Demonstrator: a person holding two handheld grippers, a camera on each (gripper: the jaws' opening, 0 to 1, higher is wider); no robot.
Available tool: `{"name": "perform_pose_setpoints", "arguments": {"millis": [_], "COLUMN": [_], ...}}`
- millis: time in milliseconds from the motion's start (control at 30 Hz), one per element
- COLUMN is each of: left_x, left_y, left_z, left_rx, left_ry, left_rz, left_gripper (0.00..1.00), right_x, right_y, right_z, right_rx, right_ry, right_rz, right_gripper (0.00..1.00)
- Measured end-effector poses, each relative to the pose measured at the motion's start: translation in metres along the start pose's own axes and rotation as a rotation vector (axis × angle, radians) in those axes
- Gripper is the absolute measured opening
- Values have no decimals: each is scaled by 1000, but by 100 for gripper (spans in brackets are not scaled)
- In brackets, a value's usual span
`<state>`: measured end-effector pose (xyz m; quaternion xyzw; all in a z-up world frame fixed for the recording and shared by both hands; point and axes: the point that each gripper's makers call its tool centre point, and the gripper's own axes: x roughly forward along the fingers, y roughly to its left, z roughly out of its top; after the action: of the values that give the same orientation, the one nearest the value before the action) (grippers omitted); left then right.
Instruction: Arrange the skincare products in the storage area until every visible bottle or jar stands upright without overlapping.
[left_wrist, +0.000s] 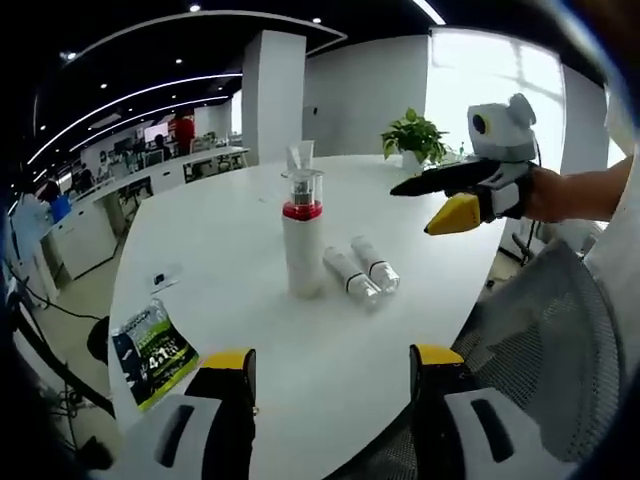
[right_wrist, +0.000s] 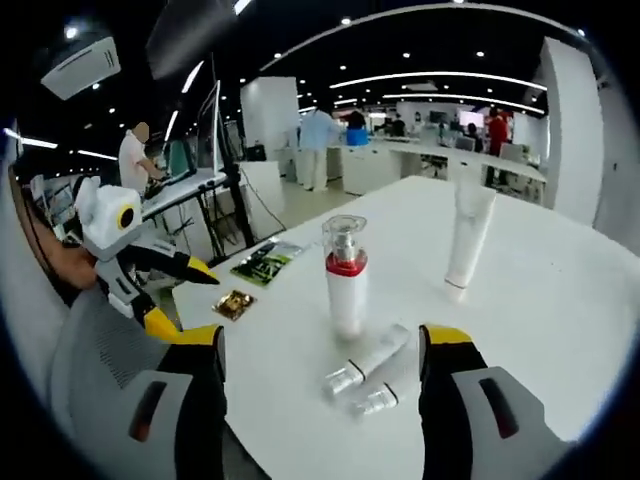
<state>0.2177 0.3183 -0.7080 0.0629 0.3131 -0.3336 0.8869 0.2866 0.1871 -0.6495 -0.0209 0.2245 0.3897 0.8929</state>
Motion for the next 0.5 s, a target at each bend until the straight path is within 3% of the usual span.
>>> {"name": "perform_pose_setpoints", "arguments": {"millis": [100, 300, 500], "left_x": [0, -1, -1], "left_y": [3, 7, 7], "left_z": [-3, -1, -4], "left_rx": [3, -9, 1], "left_ry": [13, 4, 19], "left_rz": [11, 25, 27], "left_gripper": [63, 62, 61], "right_x": [3, 14, 23], "right_y": [-2, -9, -19], "right_z": [7, 13, 14], "right_rx": [16, 31, -16], "right_ry": [-8, 21, 58], "right_rz": [23, 59, 77], "right_gripper": [87, 85, 82]}}
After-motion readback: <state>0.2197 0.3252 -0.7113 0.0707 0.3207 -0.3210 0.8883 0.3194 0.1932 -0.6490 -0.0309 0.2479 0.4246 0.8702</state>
